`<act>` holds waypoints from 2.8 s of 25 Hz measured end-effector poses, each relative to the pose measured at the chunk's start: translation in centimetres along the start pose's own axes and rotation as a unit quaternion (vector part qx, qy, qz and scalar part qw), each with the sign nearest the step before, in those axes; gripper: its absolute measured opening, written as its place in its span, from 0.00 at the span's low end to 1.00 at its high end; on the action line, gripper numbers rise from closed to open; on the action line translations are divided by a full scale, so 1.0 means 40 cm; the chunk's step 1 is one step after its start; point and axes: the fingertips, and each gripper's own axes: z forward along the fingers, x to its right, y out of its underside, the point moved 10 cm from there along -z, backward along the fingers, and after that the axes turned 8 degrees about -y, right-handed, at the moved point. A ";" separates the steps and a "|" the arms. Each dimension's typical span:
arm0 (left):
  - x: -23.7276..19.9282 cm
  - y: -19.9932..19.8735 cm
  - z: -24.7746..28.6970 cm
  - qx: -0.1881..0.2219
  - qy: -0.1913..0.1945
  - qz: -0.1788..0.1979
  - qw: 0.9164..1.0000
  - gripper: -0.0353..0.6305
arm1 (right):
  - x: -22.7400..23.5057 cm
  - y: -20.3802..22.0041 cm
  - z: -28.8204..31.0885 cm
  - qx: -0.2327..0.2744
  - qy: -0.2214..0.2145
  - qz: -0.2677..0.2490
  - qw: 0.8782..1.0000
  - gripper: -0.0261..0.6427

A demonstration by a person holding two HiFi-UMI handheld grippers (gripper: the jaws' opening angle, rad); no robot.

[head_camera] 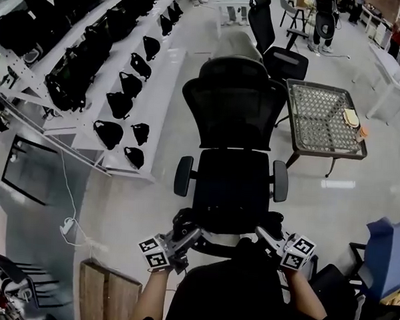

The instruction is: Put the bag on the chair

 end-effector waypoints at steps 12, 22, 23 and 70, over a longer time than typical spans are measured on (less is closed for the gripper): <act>-0.049 -0.039 0.175 -0.012 -0.044 -0.008 0.999 0.09 | 0.196 -0.094 0.000 -0.032 -0.032 0.035 0.998 0.07; -0.122 -0.064 0.242 0.013 -0.064 -0.032 0.997 0.09 | 0.333 -0.166 0.073 -0.042 -0.031 0.048 0.998 0.07; -0.140 -0.074 0.250 0.014 -0.061 -0.035 0.997 0.09 | 0.347 -0.176 0.087 -0.043 -0.027 0.045 0.998 0.07; -0.885 -0.392 0.711 -0.172 -0.019 -0.103 0.980 0.09 | 0.998 -0.283 0.434 -0.092 0.133 0.135 0.978 0.06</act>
